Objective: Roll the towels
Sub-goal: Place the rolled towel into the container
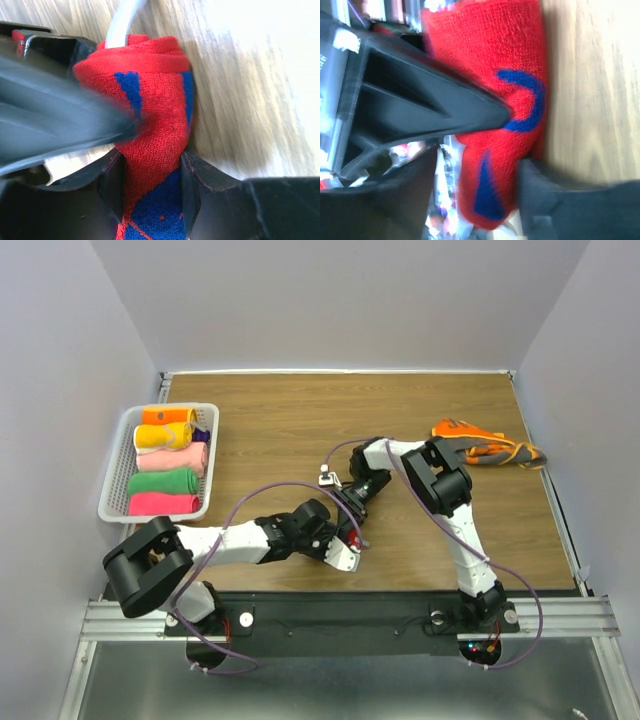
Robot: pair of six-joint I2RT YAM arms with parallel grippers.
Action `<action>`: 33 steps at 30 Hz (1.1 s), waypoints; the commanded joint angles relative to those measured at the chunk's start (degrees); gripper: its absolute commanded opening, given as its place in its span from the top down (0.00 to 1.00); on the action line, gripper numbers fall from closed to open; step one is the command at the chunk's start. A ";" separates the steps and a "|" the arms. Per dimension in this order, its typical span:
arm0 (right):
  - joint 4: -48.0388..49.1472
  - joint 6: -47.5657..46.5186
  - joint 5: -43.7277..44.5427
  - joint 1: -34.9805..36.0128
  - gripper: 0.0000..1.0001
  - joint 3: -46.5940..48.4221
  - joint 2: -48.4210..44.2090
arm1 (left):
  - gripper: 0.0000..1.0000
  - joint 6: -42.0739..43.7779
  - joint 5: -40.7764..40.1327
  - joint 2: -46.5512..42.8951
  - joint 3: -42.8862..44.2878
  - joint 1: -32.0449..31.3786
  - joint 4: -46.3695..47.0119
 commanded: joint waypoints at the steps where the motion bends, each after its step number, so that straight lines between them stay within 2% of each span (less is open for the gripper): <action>1: -2.70 1.47 2.50 -3.06 0.24 5.69 -1.20 | 0.97 -1.91 4.41 -3.02 0.50 -0.80 -9.46; 3: -1.40 5.15 3.38 -6.48 0.19 9.22 -0.93 | 1.00 -2.87 5.64 -5.48 0.67 -0.89 -12.01; 9: 0.37 12.54 7.69 -12.65 0.13 21.19 -0.93 | 1.00 -5.51 7.31 -9.18 2.51 -0.80 -18.43; 10: 0.55 12.90 8.13 -13.00 0.00 21.72 -1.54 | 1.00 -5.69 7.40 -9.44 3.04 -0.80 -19.14; 17: 2.31 14.92 9.54 -17.13 0.00 21.28 -5.94 | 1.00 -5.95 7.40 -14.18 6.47 2.44 -24.58; 23: 2.40 13.78 10.94 -17.40 0.00 18.21 -8.49 | 1.00 -1.22 8.37 -16.48 13.14 12.46 -29.86; 26: 2.40 13.52 11.12 -17.57 0.00 17.15 -8.93 | 1.00 4.06 8.89 -17.62 16.92 20.18 -33.20; 27: 2.40 13.52 11.12 -17.57 0.00 16.98 -8.93 | 1.00 7.72 9.59 -18.06 18.85 24.73 -34.77; 28: 2.40 13.43 11.12 -17.57 0.00 16.89 -8.93 | 1.00 9.85 10.12 -18.15 19.82 24.78 -35.92; 29: 2.31 13.43 11.21 -17.66 0.00 16.89 -8.93 | 1.00 11.96 10.56 -18.24 20.79 30.35 -36.80; 31: 2.40 13.43 11.38 -17.57 0.00 16.71 -8.93 | 1.00 19.25 12.40 -18.24 23.69 36.35 -38.82; 33: 2.40 13.52 11.56 -17.57 0.00 16.45 -9.02 | 1.00 26.61 15.47 -17.19 26.58 47.92 -41.19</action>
